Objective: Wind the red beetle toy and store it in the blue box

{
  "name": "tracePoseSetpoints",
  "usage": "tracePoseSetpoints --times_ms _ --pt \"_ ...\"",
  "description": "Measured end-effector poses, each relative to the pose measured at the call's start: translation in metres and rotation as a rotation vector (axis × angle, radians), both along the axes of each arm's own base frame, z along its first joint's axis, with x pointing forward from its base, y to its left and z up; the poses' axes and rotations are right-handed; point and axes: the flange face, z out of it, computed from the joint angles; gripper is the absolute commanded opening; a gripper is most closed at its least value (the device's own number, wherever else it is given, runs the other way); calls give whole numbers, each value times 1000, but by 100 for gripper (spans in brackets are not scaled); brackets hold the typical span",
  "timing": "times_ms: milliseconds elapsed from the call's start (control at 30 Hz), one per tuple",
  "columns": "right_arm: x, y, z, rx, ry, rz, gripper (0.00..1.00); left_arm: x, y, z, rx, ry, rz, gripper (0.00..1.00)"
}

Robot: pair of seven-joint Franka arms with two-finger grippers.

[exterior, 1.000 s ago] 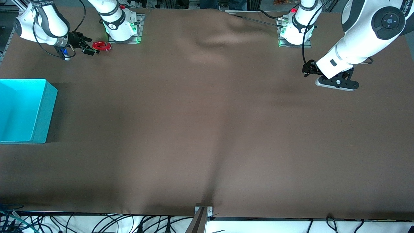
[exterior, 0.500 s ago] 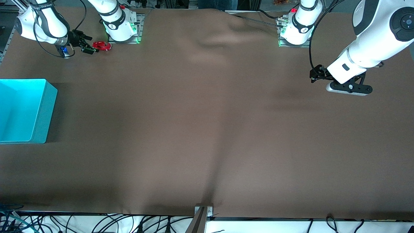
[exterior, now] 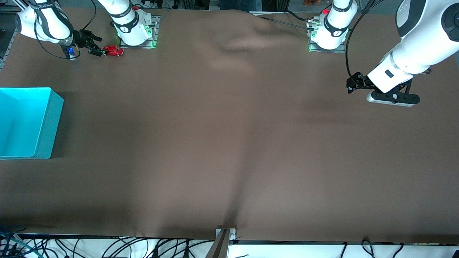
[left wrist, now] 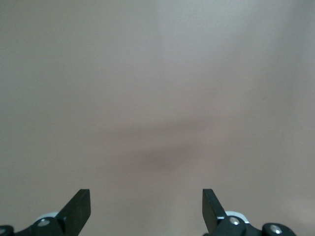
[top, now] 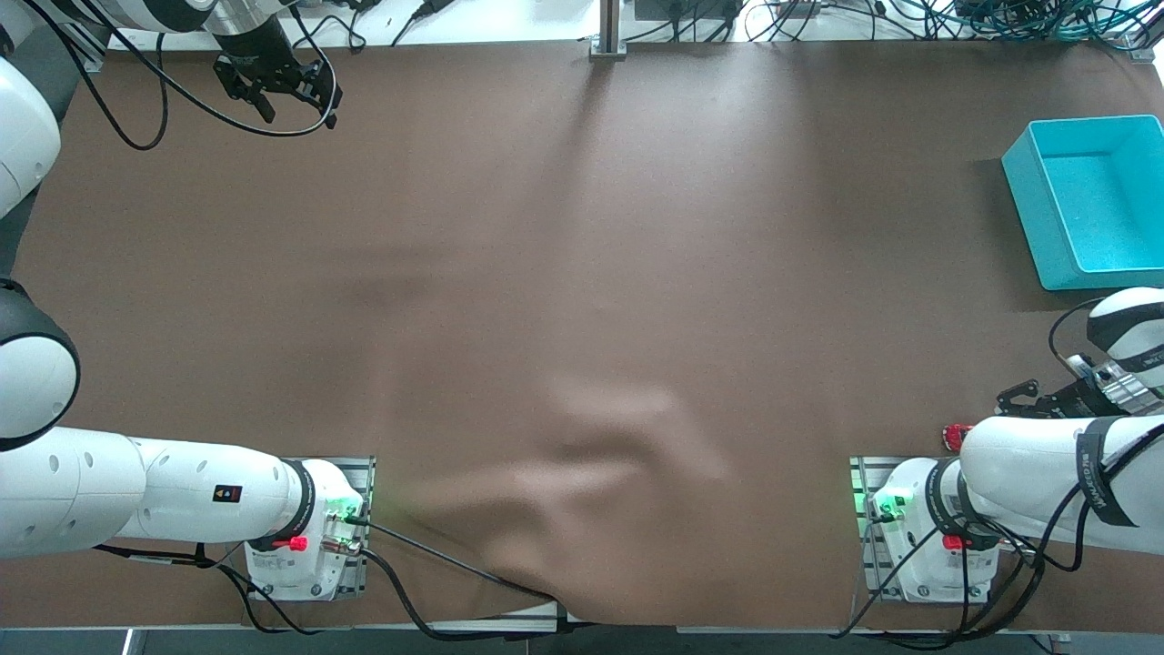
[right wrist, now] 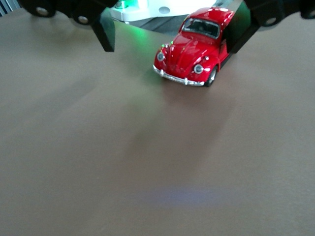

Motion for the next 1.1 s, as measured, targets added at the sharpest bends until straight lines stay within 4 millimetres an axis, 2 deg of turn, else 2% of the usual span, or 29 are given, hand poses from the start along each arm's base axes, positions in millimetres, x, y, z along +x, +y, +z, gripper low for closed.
tracePoseSetpoints --times_ms 100,300,533,767,1100 --pt "-4 -2 -1 17 -19 -3 94 0 0 -1 0 2 0 100" --pt "-7 1 -7 72 -74 -13 81 1 1 -2 0 3 2 100" --pt "-13 1 -17 128 -135 10 57 1 1 -1 0 3 2 100" --pt "-7 -4 -15 144 -150 36 38 2 1 1 0 -1 3 100" --pt "23 -12 -1 175 -171 103 37 2 2 3 0 -2 5 100"
